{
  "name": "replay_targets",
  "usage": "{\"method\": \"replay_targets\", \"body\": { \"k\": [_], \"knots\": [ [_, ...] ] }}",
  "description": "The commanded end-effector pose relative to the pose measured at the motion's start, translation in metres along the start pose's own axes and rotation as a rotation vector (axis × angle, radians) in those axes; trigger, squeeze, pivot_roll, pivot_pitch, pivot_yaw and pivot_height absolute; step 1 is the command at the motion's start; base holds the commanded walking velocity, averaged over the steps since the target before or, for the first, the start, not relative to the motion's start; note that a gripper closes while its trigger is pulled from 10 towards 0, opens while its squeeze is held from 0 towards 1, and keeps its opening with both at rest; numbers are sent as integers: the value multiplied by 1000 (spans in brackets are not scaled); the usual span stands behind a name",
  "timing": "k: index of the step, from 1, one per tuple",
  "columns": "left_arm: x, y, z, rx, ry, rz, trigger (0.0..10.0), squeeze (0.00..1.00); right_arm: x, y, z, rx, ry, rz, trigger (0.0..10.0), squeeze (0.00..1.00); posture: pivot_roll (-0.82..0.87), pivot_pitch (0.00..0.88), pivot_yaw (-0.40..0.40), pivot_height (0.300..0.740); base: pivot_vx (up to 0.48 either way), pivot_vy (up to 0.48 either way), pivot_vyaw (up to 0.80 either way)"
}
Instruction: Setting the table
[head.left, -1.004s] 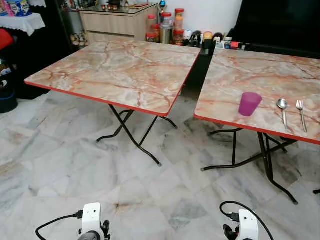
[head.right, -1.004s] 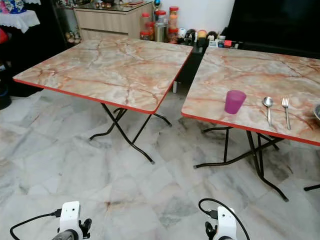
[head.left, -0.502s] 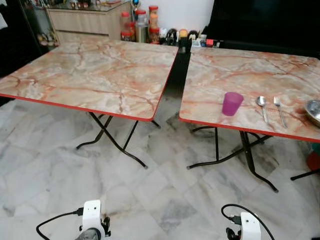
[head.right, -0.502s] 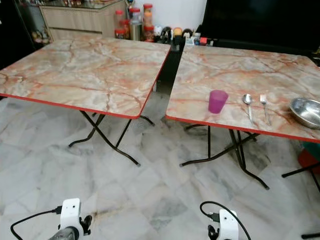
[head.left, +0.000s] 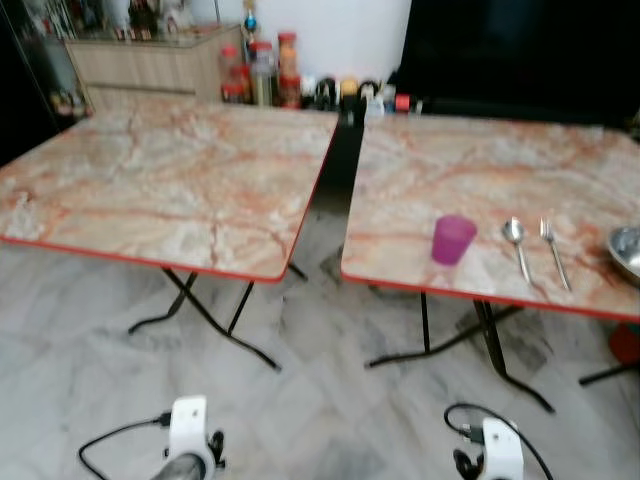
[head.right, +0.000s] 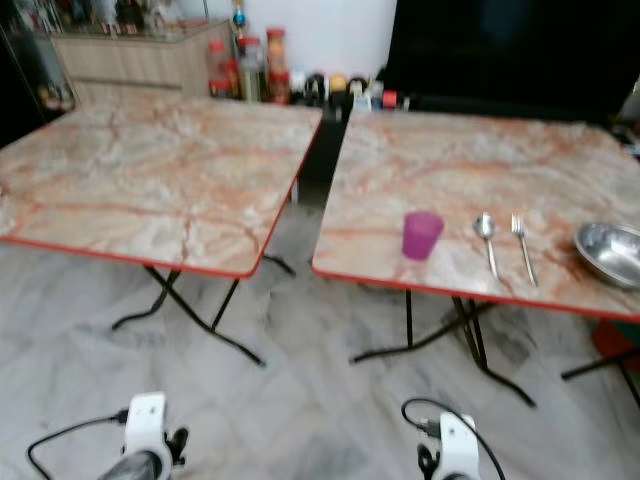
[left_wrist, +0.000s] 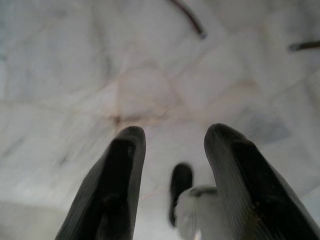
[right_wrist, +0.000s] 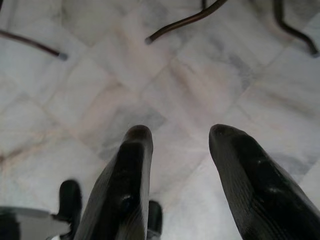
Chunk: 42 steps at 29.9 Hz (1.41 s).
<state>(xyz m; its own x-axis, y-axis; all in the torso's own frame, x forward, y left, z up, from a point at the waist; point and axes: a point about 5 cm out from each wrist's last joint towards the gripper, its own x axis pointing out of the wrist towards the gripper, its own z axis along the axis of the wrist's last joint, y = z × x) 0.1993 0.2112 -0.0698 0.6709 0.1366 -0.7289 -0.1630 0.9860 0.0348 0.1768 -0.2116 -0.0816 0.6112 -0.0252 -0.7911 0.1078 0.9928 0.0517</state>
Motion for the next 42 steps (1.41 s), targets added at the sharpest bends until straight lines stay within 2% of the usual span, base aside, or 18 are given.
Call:
{"method": "replay_targets", "body": {
  "k": [1, 21, 34, 42],
  "knots": [
    [1, -9, 3, -3, -7, -21, 10000, 0, -2, -10, -1, -3, 3, -25, 10000, 0, 89, 0, -33, 740, 337, 0, 0],
    [1, -10, 0, 1, 7, -26, 10000, 0, -3, -10, -4, -8, 13, -23, 10000, 0, 84, 0, -36, 740, 329, 0, 0],
    [2, -7, 7, 26, -13, 7, 10000, 0, -2, -10, 0, -3, -1, -24, 10000, 0, 76, 0, -33, 740, 0, 0, 0],
    [2, -3, 5, 26, -8, 12, 10000, 0, -2, -10, -1, -5, 1, -22, 10000, 0, 77, 0, -33, 740, 0, -291, 0]
  ]
}}
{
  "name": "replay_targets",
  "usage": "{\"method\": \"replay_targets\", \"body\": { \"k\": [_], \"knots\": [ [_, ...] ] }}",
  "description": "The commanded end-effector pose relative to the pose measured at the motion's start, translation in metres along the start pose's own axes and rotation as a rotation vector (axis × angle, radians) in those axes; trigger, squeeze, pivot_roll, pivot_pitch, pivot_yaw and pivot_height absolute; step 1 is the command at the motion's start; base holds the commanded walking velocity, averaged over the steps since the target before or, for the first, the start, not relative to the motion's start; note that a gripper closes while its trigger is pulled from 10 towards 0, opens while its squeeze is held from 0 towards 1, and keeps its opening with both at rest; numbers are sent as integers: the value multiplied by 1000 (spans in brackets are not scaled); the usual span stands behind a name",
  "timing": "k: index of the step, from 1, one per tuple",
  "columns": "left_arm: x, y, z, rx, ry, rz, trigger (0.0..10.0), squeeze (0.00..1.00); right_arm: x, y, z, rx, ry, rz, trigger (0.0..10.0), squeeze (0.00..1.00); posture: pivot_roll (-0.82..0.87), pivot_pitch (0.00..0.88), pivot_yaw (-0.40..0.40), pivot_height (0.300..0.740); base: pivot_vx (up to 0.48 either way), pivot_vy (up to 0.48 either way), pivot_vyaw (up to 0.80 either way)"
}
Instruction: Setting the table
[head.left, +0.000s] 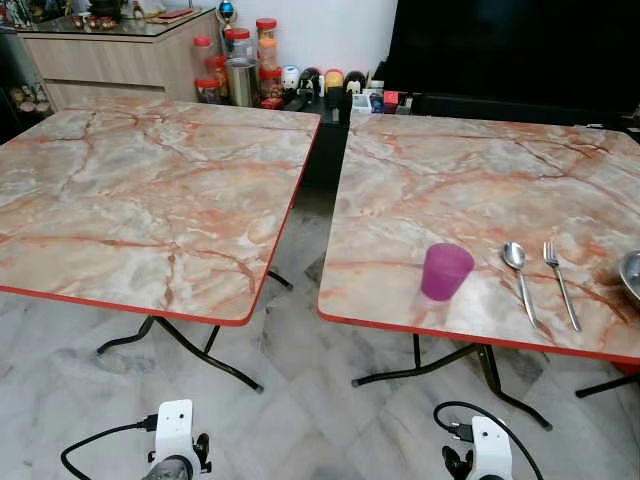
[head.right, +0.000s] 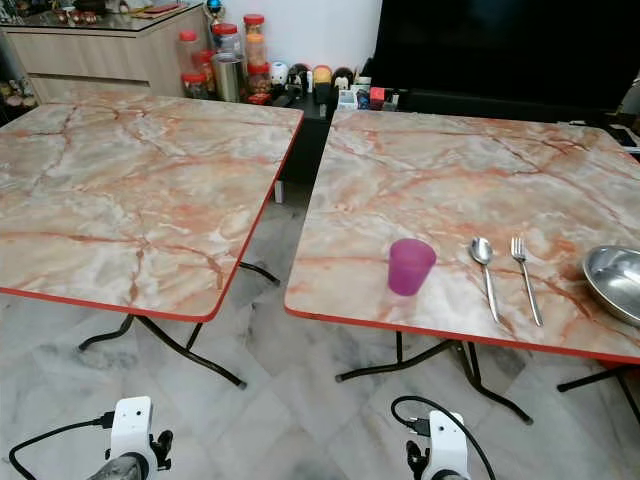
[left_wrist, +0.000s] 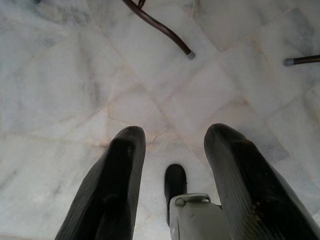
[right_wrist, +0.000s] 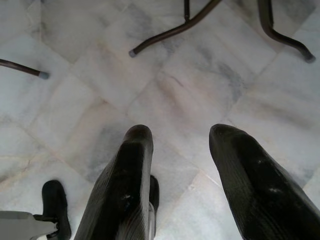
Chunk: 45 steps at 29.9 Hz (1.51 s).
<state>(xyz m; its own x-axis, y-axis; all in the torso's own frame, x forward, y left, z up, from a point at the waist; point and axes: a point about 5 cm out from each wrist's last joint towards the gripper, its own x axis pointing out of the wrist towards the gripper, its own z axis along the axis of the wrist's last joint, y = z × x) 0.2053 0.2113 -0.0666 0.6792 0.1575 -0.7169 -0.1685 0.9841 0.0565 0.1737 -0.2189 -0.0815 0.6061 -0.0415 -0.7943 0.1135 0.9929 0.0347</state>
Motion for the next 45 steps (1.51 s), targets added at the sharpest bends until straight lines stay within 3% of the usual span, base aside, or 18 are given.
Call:
{"method": "replay_targets", "body": {
  "k": [1, 35, 45],
  "knots": [
    [0, -2, -1, 16, 8, -8, 10000, 0, 0, -2, 1, 1, -4, -5, 10000, 0, 77, 0, -33, 740, 0, -292, 0],
    [0, 2, -1, -5, 3, 8, 10000, 0, -1, -4, 2, -19, -13, 1, 10000, 0, 79, 0, -48, 740, 0, -326, 0],
    [0, 2, -1, -29, 3, 0, 10000, 0, 0, -3, 5, 4, -31, 3, 10000, 0, 83, 0, -49, 740, 0, 0, 0]
  ]
}}
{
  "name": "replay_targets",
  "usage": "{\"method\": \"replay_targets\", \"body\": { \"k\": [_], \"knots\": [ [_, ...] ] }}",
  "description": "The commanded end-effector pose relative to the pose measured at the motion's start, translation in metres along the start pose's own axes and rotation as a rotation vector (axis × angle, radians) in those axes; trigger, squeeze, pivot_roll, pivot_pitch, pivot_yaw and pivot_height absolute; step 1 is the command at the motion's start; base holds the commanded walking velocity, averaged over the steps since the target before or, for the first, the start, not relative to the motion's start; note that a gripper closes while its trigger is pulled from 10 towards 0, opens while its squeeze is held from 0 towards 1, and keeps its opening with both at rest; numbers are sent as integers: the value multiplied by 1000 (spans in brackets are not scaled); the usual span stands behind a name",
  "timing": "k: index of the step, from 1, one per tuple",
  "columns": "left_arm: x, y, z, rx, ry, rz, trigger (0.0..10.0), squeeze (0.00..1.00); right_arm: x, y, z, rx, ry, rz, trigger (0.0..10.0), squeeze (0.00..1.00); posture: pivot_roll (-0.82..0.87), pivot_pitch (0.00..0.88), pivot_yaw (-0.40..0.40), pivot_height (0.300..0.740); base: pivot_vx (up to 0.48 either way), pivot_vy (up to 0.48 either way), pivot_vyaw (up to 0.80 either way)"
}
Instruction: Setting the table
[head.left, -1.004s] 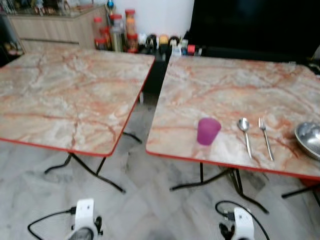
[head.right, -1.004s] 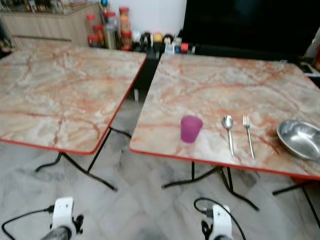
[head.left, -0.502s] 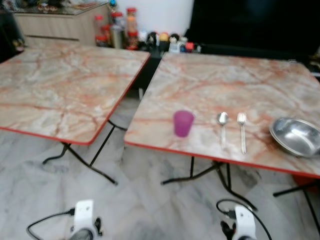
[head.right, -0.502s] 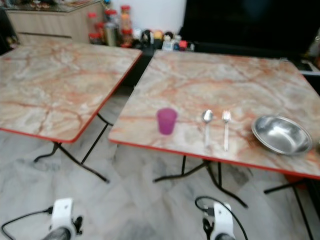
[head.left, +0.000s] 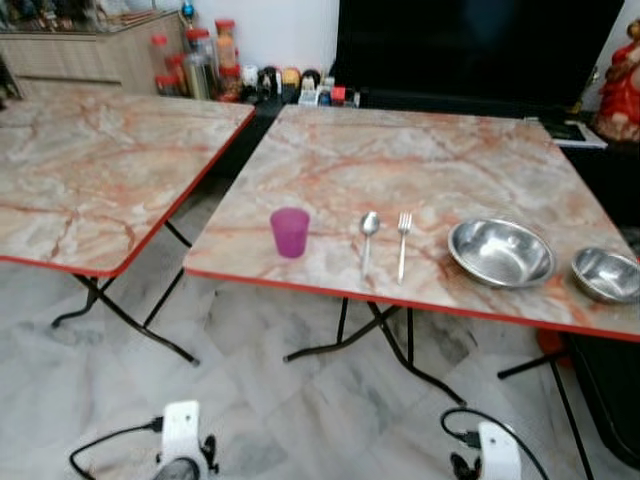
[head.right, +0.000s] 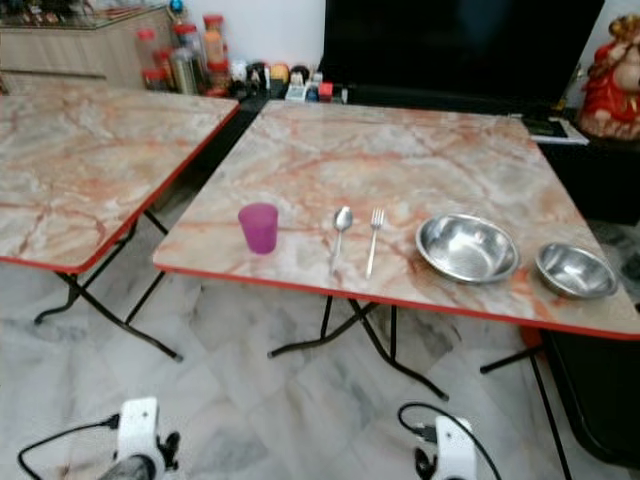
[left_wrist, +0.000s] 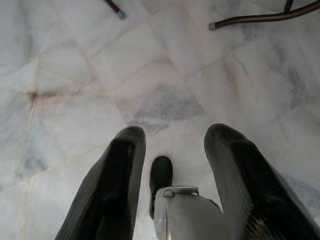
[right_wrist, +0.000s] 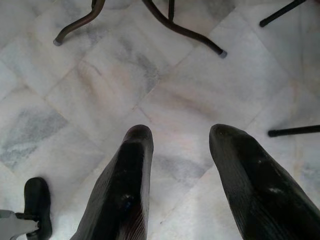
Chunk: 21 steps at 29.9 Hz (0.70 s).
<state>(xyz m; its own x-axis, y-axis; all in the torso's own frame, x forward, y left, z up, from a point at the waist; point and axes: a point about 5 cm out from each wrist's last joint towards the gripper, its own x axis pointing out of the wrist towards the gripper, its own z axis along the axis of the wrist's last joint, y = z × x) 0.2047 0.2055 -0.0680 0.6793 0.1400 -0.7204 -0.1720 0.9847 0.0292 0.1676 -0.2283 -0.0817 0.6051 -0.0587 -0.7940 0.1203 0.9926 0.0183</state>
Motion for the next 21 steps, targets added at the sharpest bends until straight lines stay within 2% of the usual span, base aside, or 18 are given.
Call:
{"method": "replay_targets", "body": {
  "k": [1, 8, 9, 10, 11, 17, 19, 21],
  "knots": [
    [0, 7, 1, -8, -1, 18, 10000, 0, 3, 7, 9, 9, -31, 20, 10000, 0, 83, 0, -49, 740, 0, 0, 0],
    [-2, 9, -5, -12, 10, 22, 10000, 0, 3, 8, 10, 42, -54, 25, 10000, 0, 81, 0, -46, 740, 0, 0, 0],
    [-2, 10, -5, -12, 12, 22, 10000, 0, 3, 9, 10, 46, -58, 26, 10000, 796, 81, 0, -46, 740, 0, 0, 0],
    [-2, 10, -5, -12, 12, 22, 10000, 0, 3, 9, 10, 46, -58, 26, 10000, 796, 81, 0, -46, 740, 0, 0, 0],
    [-2, 10, -6, -12, 15, 24, 10000, 0, 3, 9, 11, 58, -67, 31, 10000, 1000, 81, 0, -46, 740, 0, 0, 0],
    [-2, 10, -7, -14, 17, 25, 10000, 0, 3, 8, 11, 52, -67, 27, 10000, 1000, 86, 0, -47, 740, 0, 0, 0],
    [-2, 10, -6, -13, 16, 23, 10000, 0, 6, 17, 22, 48, -92, 37, 10000, 1000, 86, 0, -47, 740, 0, 0, 0],
    [-2, 10, -6, -13, 16, 22, 10000, 0, 12, 39, 43, 50, -126, 54, 10000, 1000, 82, 0, -47, 740, 0, 0, 0]
  ]
}}
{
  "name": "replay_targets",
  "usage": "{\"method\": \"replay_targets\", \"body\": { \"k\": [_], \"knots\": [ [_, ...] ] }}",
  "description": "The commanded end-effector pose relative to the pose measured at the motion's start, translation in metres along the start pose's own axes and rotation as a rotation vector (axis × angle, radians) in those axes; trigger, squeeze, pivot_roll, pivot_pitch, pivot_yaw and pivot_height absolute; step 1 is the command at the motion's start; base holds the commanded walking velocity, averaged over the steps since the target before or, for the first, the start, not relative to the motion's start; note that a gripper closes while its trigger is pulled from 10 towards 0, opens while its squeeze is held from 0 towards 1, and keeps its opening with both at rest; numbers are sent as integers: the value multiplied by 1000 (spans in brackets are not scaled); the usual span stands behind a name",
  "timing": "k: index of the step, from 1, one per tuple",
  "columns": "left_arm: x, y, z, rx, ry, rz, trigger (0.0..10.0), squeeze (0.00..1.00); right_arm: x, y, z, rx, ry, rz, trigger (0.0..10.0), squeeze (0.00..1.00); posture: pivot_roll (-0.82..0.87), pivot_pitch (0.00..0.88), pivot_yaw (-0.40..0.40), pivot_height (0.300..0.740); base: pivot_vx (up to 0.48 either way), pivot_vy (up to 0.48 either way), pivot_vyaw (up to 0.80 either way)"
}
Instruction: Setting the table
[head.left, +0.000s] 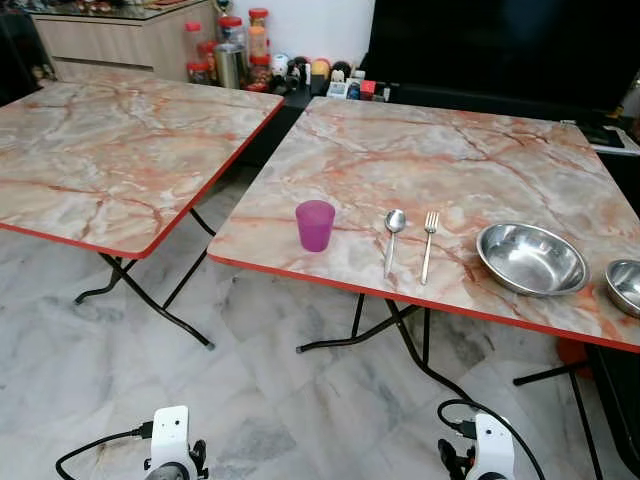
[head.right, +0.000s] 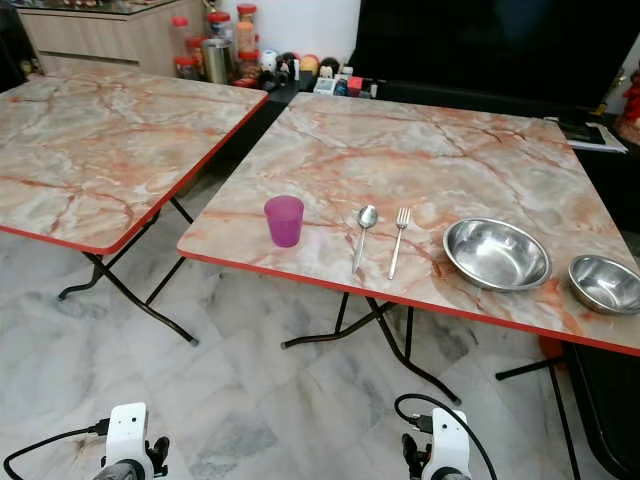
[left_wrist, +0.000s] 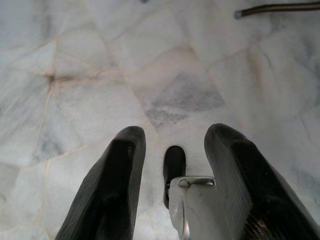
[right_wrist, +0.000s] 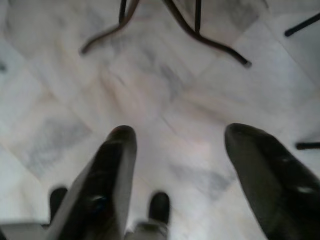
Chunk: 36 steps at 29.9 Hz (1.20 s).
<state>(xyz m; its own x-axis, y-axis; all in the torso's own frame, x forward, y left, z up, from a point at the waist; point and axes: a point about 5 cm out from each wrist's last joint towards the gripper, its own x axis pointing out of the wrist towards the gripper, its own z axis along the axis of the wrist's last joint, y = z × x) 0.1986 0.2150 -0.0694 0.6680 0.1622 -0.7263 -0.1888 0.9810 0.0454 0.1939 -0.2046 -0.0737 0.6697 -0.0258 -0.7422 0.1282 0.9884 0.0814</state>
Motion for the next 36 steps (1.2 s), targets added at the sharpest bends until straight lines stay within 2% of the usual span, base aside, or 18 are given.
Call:
{"method": "replay_targets", "body": {
  "k": [1, 3, 8, 9, 17, 20, 23, 27, 30, 36],
  "knots": [
    [0, 0, -1, -10, 6, -3, 10000, 0, 9, 21, 25, 8, -57, 11, 10000, 1000, 82, 0, -47, 740, 0, 0, 0],
    [0, 0, -1, -8, 7, -6, 10000, 0, 10, 24, 31, 17, -63, 3, 10000, 1000, 79, 0, -45, 740, 0, 0, 0],
    [0, -1, -1, -7, 7, -9, 10000, 0, 10, 20, 32, 28, -66, -7, 10000, 1000, 78, 0, -45, 740, 0, 0, 0],
    [0, -2, -2, -7, 10, -13, 10000, 0, 10, 19, 32, 27, -71, -13, 10000, 0, 72, 0, -45, 740, 0, 0, 0],
    [0, -7, -4, -11, 17, -30, 10000, 0, 10, 17, 32, 20, -65, -37, 10000, 0, 72, 0, -49, 740, 0, 0, 0],
    [0, -7, -4, -10, 19, -32, 10000, 0, 10, 15, 41, 25, -104, -24, 10000, 0, 66, 0, -51, 740, 0, 0, 0],
    [-1, -6, -6, -3, 22, -28, 10000, 0, 10, 9, 54, 85, -177, -3, 10000, 0, 53, 0, -52, 740, 0, 0, 0],
    [-1, -5, -3, 28, 0, -21, 10000, 0, 9, 8, 58, 79, -211, 23, 10000, 0, 45, 0, -50, 740, 0, 0, 0],
    [-1, -5, -2, 28, -9, -21, 10000, 0, 8, 9, 56, 65, -206, 27, 10000, 0, 41, 0, -49, 740, 0, 0, 0],
    [1, -5, 9, 6, -52, -14, 10000, 0, 5, 10, 19, 6, -58, 17, 10000, 0, 55, 0, -60, 740, 0, 0, 0]
  ]
}}
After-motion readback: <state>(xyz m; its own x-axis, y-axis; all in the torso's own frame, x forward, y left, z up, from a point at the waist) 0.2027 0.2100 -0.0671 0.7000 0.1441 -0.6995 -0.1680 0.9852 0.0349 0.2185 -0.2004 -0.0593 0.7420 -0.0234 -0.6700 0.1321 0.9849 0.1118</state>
